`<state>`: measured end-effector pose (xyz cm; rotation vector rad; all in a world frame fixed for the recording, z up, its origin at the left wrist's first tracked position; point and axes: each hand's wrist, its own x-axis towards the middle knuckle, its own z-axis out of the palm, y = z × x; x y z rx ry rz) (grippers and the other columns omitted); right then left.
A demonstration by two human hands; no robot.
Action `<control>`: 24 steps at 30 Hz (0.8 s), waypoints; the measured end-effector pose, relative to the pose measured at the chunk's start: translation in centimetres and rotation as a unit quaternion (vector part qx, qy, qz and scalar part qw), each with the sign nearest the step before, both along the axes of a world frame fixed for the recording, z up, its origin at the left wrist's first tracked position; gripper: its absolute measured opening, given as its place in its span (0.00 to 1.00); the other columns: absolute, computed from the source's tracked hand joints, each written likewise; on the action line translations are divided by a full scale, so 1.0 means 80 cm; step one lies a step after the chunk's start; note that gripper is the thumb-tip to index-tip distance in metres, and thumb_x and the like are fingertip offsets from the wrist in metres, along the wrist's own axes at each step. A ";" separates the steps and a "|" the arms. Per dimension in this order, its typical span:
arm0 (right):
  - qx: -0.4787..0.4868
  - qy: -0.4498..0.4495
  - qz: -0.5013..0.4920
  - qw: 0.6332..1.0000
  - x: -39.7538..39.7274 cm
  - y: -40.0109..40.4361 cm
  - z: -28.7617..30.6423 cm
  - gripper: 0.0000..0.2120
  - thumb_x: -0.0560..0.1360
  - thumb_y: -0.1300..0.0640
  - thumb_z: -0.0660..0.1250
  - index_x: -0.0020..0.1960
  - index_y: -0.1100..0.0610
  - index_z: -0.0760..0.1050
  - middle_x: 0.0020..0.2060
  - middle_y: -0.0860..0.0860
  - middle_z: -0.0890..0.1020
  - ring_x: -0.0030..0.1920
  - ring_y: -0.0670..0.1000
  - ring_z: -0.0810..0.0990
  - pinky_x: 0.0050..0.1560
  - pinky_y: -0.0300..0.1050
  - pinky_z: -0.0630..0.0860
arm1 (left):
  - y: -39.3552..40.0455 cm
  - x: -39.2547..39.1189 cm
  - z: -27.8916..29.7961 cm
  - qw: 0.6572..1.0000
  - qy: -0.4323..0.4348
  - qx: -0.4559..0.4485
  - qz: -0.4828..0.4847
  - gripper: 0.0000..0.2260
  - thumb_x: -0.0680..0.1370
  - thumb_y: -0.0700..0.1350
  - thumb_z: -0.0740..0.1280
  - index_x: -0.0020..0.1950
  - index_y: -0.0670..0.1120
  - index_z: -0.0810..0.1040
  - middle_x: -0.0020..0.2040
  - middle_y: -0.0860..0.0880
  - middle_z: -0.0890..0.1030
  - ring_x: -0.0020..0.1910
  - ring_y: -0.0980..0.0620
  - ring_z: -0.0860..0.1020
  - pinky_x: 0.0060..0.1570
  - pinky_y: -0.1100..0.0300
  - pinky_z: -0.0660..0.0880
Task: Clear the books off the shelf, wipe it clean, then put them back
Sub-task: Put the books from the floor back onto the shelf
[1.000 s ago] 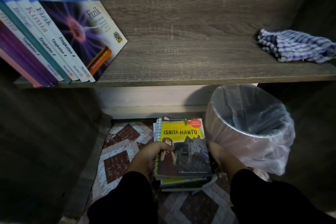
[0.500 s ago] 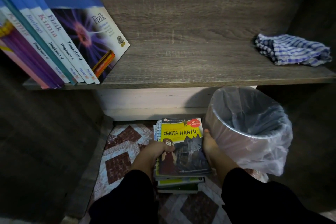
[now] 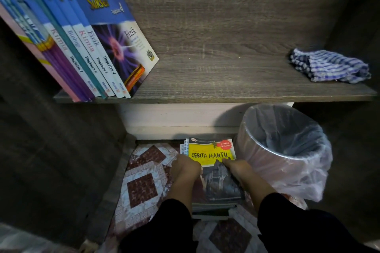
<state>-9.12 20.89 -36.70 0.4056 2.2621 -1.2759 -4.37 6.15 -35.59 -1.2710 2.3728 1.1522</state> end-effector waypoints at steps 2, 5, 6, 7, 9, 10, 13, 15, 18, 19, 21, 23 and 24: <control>-0.010 0.013 0.010 1.000 -0.001 -0.001 -0.001 0.22 0.72 0.49 0.69 0.56 0.66 0.79 0.55 0.63 0.82 0.56 0.61 0.80 0.60 0.53 0.76 | -0.001 0.000 0.001 1.000 0.012 0.005 0.012 0.24 0.66 0.45 0.73 0.59 0.42 0.73 0.56 0.41 0.80 0.54 0.41 0.80 0.53 0.53 0.78; -0.009 0.014 0.000 1.000 0.000 0.001 -0.002 0.20 0.70 0.52 0.71 0.54 0.67 0.79 0.51 0.63 0.83 0.52 0.60 0.82 0.57 0.54 0.78 | 0.004 0.000 0.011 1.000 0.015 -0.017 0.019 0.25 0.68 0.43 0.73 0.62 0.43 0.70 0.58 0.42 0.78 0.57 0.41 0.78 0.52 0.55 0.76; -0.011 0.014 -0.007 1.000 0.001 0.003 0.002 0.20 0.69 0.54 0.72 0.54 0.68 0.79 0.51 0.63 0.83 0.51 0.60 0.82 0.56 0.54 0.79 | 0.006 -0.001 0.012 1.000 0.019 -0.009 0.023 0.25 0.68 0.42 0.74 0.62 0.43 0.69 0.57 0.42 0.78 0.56 0.41 0.78 0.50 0.55 0.77; -0.016 0.010 -0.014 1.000 0.001 0.002 0.002 0.19 0.69 0.55 0.72 0.54 0.68 0.79 0.50 0.63 0.83 0.50 0.60 0.82 0.55 0.53 0.79 | 0.005 -0.002 0.014 0.999 0.026 0.010 0.022 0.26 0.67 0.41 0.74 0.62 0.43 0.69 0.55 0.42 0.80 0.53 0.41 0.80 0.47 0.55 0.79; -0.016 0.010 -0.030 0.999 0.001 0.003 0.006 0.18 0.69 0.57 0.72 0.53 0.69 0.79 0.50 0.62 0.83 0.50 0.59 0.82 0.54 0.51 0.79 | 0.005 -0.003 0.020 0.999 0.036 0.033 0.008 0.25 0.67 0.39 0.74 0.61 0.41 0.70 0.50 0.43 0.82 0.48 0.43 0.82 0.41 0.56 0.80; -0.008 0.013 -0.032 0.999 0.001 0.004 0.007 0.18 0.69 0.57 0.73 0.54 0.69 0.79 0.50 0.62 0.83 0.51 0.59 0.82 0.54 0.50 0.79 | 0.005 -0.003 0.022 0.999 0.033 0.029 0.000 0.24 0.68 0.39 0.74 0.61 0.39 0.71 0.49 0.44 0.82 0.48 0.44 0.82 0.40 0.57 0.78; 0.019 0.026 -0.031 0.999 -0.001 0.003 0.010 0.17 0.70 0.59 0.72 0.54 0.69 0.78 0.52 0.61 0.82 0.53 0.59 0.81 0.53 0.48 0.77 | 0.006 0.001 0.022 1.000 0.013 -0.020 -0.010 0.19 0.71 0.41 0.72 0.59 0.40 0.72 0.47 0.44 0.79 0.51 0.44 0.81 0.39 0.60 0.73; 0.051 0.035 -0.014 0.998 -0.001 0.001 0.012 0.16 0.72 0.58 0.70 0.55 0.68 0.78 0.53 0.61 0.82 0.56 0.59 0.81 0.52 0.47 0.76 | 0.009 0.006 0.021 0.998 -0.001 -0.050 -0.031 0.18 0.71 0.43 0.71 0.59 0.39 0.75 0.53 0.43 0.81 0.54 0.43 0.80 0.44 0.59 0.75; 0.064 0.033 -0.014 0.997 0.001 -0.004 0.011 0.15 0.74 0.60 0.66 0.57 0.68 0.77 0.55 0.61 0.81 0.53 0.56 0.81 0.51 0.47 0.76 | 0.010 0.010 0.015 0.997 -0.006 -0.039 -0.069 0.15 0.73 0.43 0.68 0.57 0.36 0.76 0.52 0.41 0.82 0.51 0.42 0.81 0.44 0.58 0.76; 0.070 0.032 -0.017 0.997 0.001 -0.006 0.009 0.15 0.73 0.61 0.66 0.56 0.68 0.77 0.55 0.61 0.82 0.53 0.57 0.81 0.51 0.47 0.77 | 0.008 0.010 0.014 0.997 -0.004 -0.040 -0.070 0.14 0.74 0.43 0.67 0.57 0.37 0.76 0.50 0.41 0.82 0.49 0.43 0.81 0.42 0.59 0.75; 0.059 0.026 -0.026 0.998 -0.002 -0.005 0.002 0.13 0.72 0.61 0.67 0.53 0.68 0.78 0.51 0.61 0.83 0.52 0.57 0.82 0.51 0.48 0.78 | 0.004 0.009 0.011 0.997 -0.006 -0.036 -0.069 0.13 0.74 0.42 0.68 0.56 0.38 0.76 0.45 0.42 0.81 0.44 0.45 0.80 0.40 0.59 0.73; 0.049 0.009 -0.012 0.999 -0.002 -0.006 0.001 0.07 0.73 0.60 0.67 0.44 0.64 0.77 0.46 0.57 0.80 0.47 0.52 0.79 0.48 0.45 0.76 | 0.002 0.007 0.012 0.997 -0.001 -0.014 -0.073 0.11 0.72 0.44 0.70 0.50 0.39 0.77 0.47 0.41 0.82 0.47 0.45 0.81 0.44 0.57 0.76; 0.050 0.005 -0.004 0.999 -0.003 -0.007 -0.002 0.06 0.73 0.59 0.68 0.40 0.62 0.75 0.44 0.57 0.79 0.45 0.51 0.77 0.48 0.44 0.75 | 0.002 0.007 0.013 0.997 0.001 -0.001 -0.074 0.13 0.71 0.45 0.71 0.50 0.39 0.78 0.51 0.40 0.82 0.50 0.44 0.81 0.47 0.55 0.78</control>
